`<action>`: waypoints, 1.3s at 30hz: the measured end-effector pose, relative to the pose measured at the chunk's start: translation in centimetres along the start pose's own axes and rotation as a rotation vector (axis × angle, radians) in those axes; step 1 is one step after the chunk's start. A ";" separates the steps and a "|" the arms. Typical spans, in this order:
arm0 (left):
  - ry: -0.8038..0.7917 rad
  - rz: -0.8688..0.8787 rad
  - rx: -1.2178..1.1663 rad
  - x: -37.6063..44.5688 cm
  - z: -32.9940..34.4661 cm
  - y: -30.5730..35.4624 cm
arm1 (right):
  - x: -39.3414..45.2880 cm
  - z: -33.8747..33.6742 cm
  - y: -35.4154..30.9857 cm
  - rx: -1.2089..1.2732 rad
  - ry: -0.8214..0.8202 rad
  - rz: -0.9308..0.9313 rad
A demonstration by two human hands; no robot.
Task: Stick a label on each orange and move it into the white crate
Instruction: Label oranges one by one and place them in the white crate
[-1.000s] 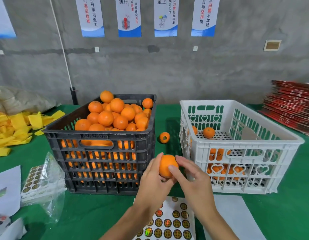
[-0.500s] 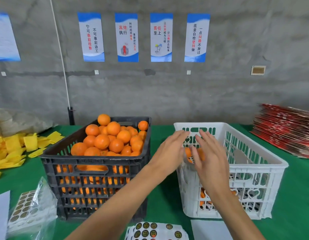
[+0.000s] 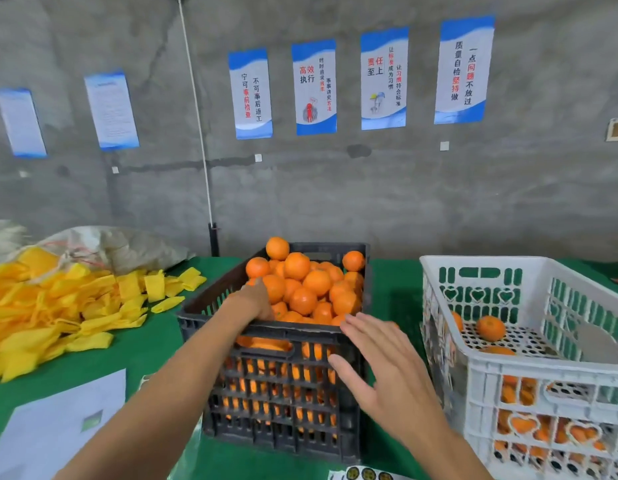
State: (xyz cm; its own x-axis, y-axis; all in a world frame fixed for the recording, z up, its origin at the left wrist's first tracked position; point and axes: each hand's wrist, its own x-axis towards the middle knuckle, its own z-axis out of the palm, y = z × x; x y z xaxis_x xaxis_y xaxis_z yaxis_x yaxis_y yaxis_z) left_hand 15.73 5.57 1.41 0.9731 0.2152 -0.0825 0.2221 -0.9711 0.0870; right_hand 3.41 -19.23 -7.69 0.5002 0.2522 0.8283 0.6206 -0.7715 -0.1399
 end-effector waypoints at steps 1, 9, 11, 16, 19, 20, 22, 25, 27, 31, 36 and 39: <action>-0.012 -0.004 0.019 0.4 0.1 -0.1 | 0.0 0.3 -0.1 0.013 0.002 0.013; -0.073 0.026 -0.163 0.7 -0.3 0.2 | -0.2 0.5 -0.1 0.053 0.005 0.042; -0.054 0.051 -0.104 0.2 -0.2 -0.2 | -0.2 0.3 -0.4 0.072 0.003 0.058; 0.376 0.247 -0.265 -1.3 -0.3 0.1 | 0.0 -0.2 -0.7 0.205 0.001 0.176; 0.650 0.484 -0.652 -4.7 0.4 1.4 | 1.5 -0.8 -0.9 0.274 0.001 0.263; 0.677 0.574 -0.749 -6.2 0.9 2.2 | 2.3 -1.1 -1.0 0.308 -0.009 0.283; 0.701 0.729 -0.853 -9.0 2.3 3.8 | 3.7 -1.8 -1.3 0.361 -0.014 0.313; 0.848 0.818 -0.759 -11.8 4.5 6.0 | 4.2 -2.9 -2.1 0.254 0.103 0.318; 0.930 0.800 -0.703 -12.9 6.0 7.2 | 3.3 -3.4 -2.6 0.143 0.242 0.258; 0.924 0.847 -0.737 -14.7 10.0 8.9 | -0.4 -4.1 -1.9 0.097 0.331 0.128; 0.721 0.874 -0.780 -16.4 16.3 10.0 | -6.6 -3.5 1.0 0.144 0.206 0.107; 0.543 0.845 -0.675 -16.4 20.1 9.6 | -10.3 -2.7 2.4 0.195 0.022 0.182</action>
State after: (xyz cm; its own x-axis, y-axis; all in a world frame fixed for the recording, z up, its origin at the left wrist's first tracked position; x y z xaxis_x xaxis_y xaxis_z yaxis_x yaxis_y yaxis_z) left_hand 0.69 -9.35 -16.34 0.6897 -0.2888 0.6640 -0.6665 -0.6117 0.4262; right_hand -1.91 -25.25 -15.07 0.6020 0.1055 0.7915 0.6275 -0.6755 -0.3872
